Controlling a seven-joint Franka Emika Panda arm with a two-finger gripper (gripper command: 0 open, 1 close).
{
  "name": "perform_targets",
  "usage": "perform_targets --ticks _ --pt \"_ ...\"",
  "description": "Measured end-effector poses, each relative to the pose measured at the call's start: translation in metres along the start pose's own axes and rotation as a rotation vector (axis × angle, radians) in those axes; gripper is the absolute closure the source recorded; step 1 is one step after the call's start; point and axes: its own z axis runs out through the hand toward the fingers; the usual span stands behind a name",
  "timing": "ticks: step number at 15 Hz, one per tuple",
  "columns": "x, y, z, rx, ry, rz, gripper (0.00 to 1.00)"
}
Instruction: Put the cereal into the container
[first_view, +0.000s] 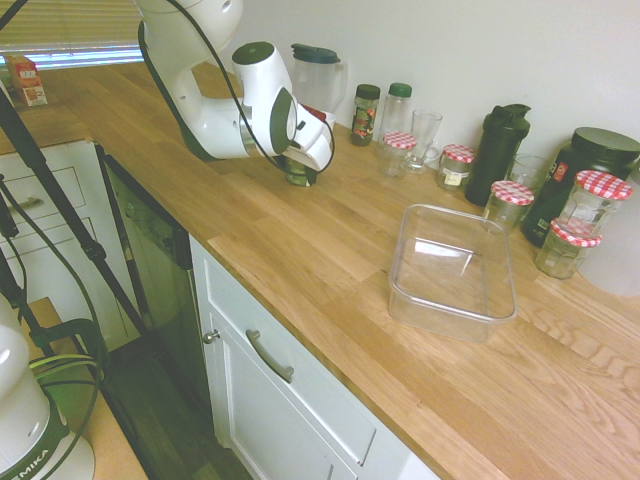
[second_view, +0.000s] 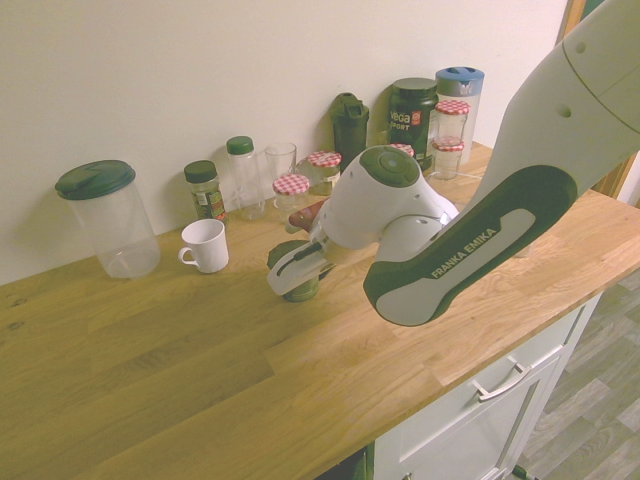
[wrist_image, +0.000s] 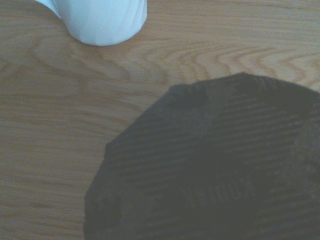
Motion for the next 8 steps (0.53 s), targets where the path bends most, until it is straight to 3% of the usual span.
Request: perform_targets --ticks 4,8 --pt "0.004 -0.001 -0.004 0.002 0.008 0.002 1.00" --pt "0.045 0.002 -0.046 0.016 0.091 0.038 1.00"
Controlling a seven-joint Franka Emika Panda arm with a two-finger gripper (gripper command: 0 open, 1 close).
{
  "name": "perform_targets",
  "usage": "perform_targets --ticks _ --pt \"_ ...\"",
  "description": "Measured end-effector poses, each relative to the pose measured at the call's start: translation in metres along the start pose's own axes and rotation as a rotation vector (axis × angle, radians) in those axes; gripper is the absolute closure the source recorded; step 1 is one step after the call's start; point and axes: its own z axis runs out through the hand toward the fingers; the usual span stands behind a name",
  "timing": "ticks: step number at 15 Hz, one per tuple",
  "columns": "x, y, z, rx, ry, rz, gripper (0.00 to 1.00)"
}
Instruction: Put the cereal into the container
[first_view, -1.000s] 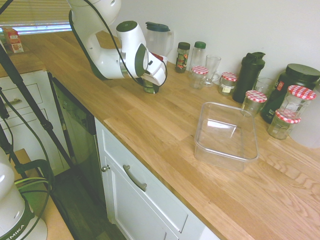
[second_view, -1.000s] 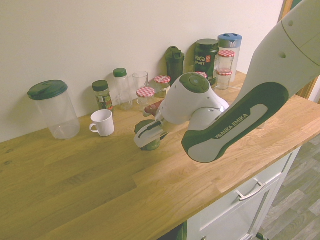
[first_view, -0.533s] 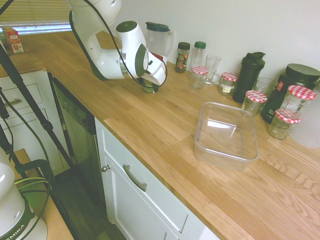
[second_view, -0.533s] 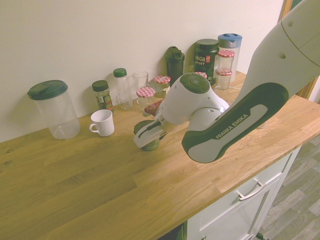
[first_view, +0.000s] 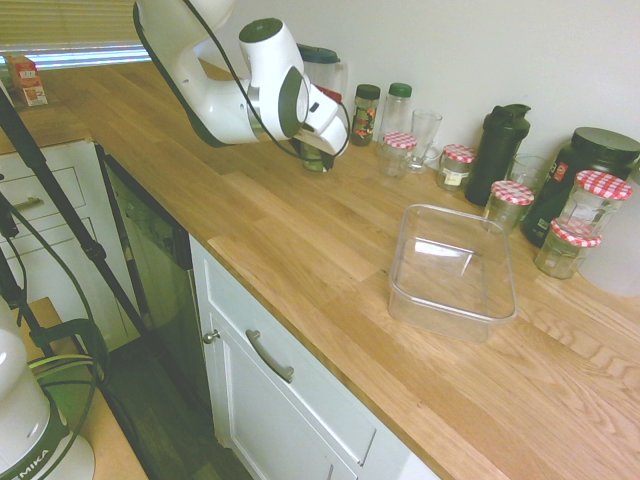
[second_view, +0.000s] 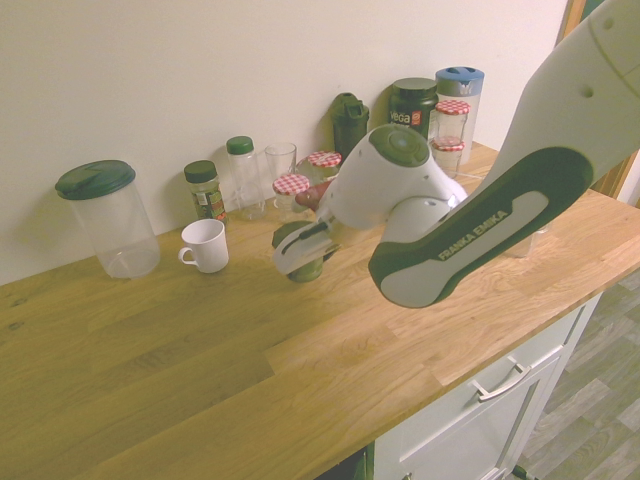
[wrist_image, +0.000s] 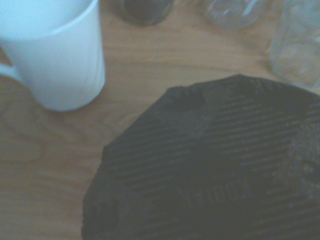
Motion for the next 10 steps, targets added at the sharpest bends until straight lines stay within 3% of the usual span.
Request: perform_targets --ticks 4,10 --pt "0.047 0.035 -0.060 -0.009 0.098 0.058 1.00" --pt "0.108 0.150 -0.118 -0.093 0.200 0.175 1.00"
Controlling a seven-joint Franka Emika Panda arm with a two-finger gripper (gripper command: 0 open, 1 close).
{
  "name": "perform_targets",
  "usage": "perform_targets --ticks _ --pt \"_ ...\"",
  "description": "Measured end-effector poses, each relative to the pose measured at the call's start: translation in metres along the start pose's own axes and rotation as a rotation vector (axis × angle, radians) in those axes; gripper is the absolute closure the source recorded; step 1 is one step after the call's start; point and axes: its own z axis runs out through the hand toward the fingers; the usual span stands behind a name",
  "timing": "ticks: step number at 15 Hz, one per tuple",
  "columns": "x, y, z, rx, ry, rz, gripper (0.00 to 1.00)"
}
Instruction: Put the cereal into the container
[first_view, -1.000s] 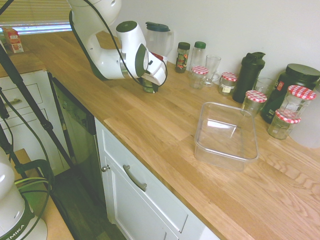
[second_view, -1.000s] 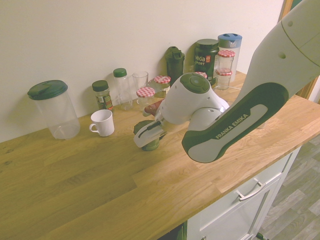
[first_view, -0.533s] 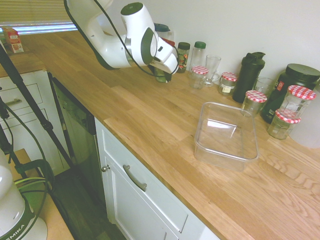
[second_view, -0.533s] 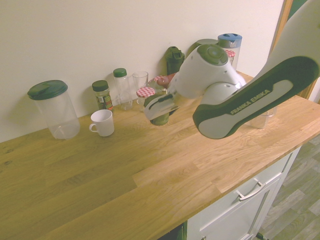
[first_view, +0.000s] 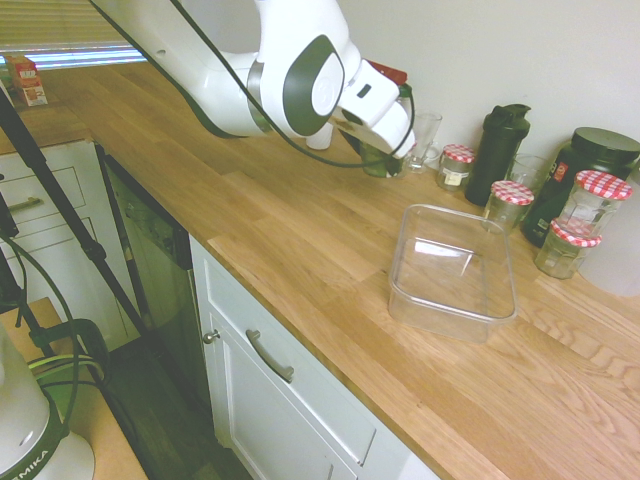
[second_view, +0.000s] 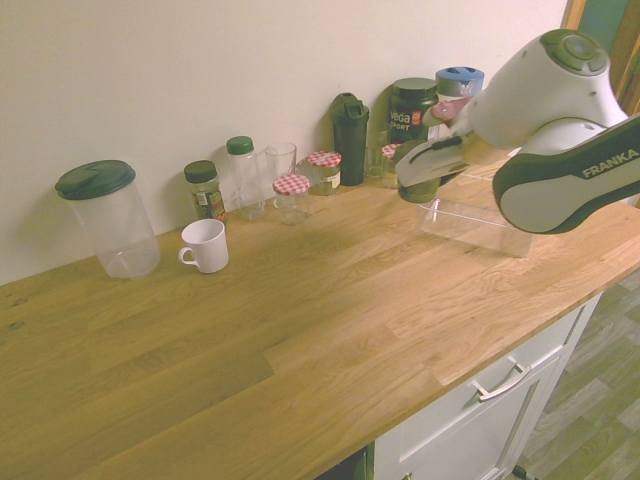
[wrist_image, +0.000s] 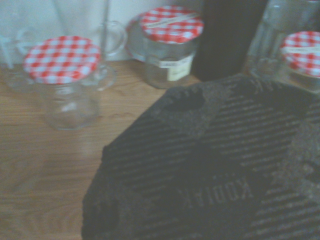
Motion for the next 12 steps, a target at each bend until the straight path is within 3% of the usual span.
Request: perform_targets --ticks 4,12 --pt "0.048 0.062 0.017 -0.060 0.030 0.052 1.00" --pt "0.064 0.092 0.073 -0.100 0.006 0.087 1.00"
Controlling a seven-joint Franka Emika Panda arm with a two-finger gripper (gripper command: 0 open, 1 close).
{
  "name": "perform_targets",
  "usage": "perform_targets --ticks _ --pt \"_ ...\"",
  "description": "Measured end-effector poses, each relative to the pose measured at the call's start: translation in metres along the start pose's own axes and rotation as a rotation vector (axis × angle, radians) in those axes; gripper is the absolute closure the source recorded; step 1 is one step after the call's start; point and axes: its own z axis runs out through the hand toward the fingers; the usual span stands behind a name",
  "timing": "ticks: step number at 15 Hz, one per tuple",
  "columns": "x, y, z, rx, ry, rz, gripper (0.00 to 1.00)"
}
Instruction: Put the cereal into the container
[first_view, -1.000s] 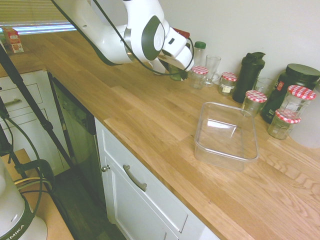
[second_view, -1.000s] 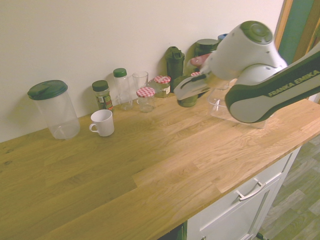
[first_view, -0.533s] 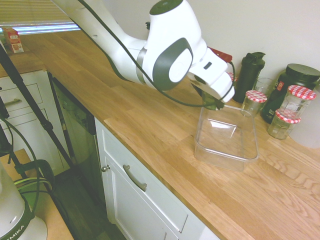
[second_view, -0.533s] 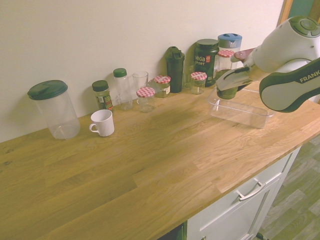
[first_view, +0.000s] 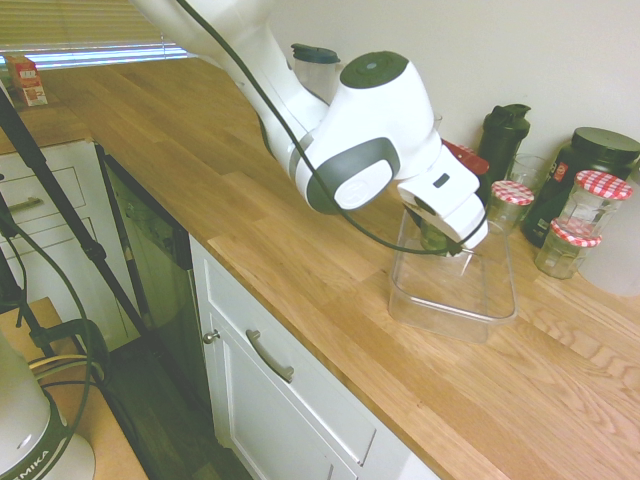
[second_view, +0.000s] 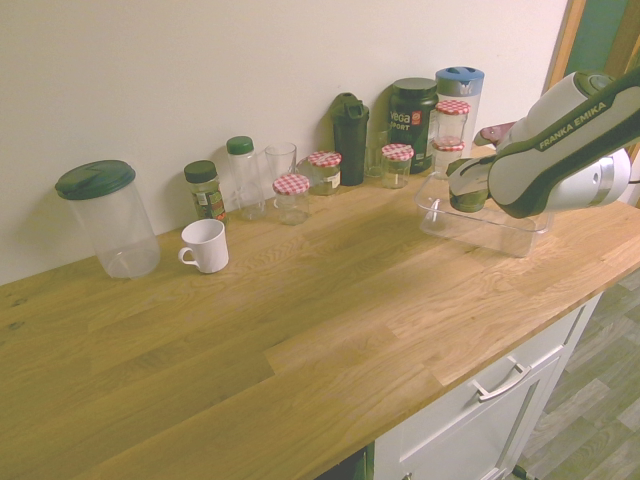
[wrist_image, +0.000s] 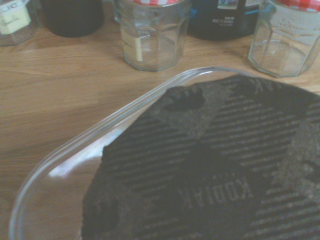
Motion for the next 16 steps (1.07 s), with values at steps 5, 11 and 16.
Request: perform_targets --ticks 5,11,16 --pt "0.022 0.014 0.018 -0.043 -0.016 0.026 1.00" --pt "0.018 0.021 0.033 -0.084 -0.059 0.030 0.00" --pt "0.020 0.029 0.039 -0.121 -0.103 0.052 0.00"
